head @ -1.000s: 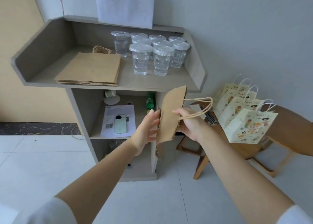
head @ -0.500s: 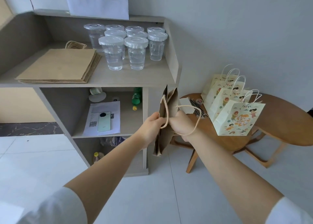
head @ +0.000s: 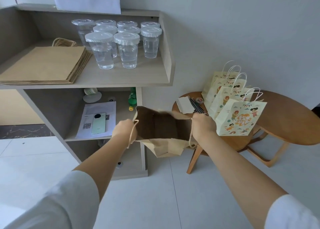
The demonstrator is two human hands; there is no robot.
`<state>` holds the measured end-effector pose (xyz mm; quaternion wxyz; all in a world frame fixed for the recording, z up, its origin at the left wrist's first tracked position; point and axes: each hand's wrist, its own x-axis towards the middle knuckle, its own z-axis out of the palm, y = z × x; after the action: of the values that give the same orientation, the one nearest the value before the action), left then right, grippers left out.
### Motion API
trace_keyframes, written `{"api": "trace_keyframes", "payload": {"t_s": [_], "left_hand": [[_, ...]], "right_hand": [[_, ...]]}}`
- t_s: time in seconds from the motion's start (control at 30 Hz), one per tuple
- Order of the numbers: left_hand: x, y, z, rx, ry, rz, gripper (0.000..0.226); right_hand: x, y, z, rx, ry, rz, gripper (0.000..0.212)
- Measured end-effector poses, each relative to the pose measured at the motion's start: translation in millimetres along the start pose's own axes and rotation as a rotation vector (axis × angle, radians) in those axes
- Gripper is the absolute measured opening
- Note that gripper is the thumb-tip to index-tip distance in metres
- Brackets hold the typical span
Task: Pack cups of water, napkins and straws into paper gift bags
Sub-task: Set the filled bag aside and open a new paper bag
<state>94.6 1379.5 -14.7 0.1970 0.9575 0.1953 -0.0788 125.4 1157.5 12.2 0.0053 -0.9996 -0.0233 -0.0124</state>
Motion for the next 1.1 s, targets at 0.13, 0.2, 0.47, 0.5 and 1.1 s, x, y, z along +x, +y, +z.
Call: {"api": "trace_keyframes", "payload": {"t_s": [0.13, 0.2, 0.47, 0.5, 1.1], "left_hand": [[3.7, 24.6, 1.9, -0.033, 0.017, 0.028, 0.018], [1.8, 43.3, 7.5, -0.065, -0.035, 0.053, 0.014], [9.2, 110.3, 47.2, -0.201, -0.145, 0.094, 0.009], [11.2, 118.6, 52.0, -0.22, -0.15, 0.088, 0.014], [189.3, 248.9, 122.9, -0.136, -0.506, 0.157, 0.019]], "right_hand": [[7.1, 6.8, 4.5, -0.013, 0.029, -0.012, 0.025], [10.3, 11.2, 9.3, 0.015, 0.02, -0.022, 0.028], [29.3, 63.4, 28.2, 0.271, -0.128, 0.078, 0.027], [33.5, 71.8, 30.8, 0.328, -0.15, 0.118, 0.024], [215.5, 165.9, 109.3, 0.606, -0.368, 0.502, 0.025]]}}
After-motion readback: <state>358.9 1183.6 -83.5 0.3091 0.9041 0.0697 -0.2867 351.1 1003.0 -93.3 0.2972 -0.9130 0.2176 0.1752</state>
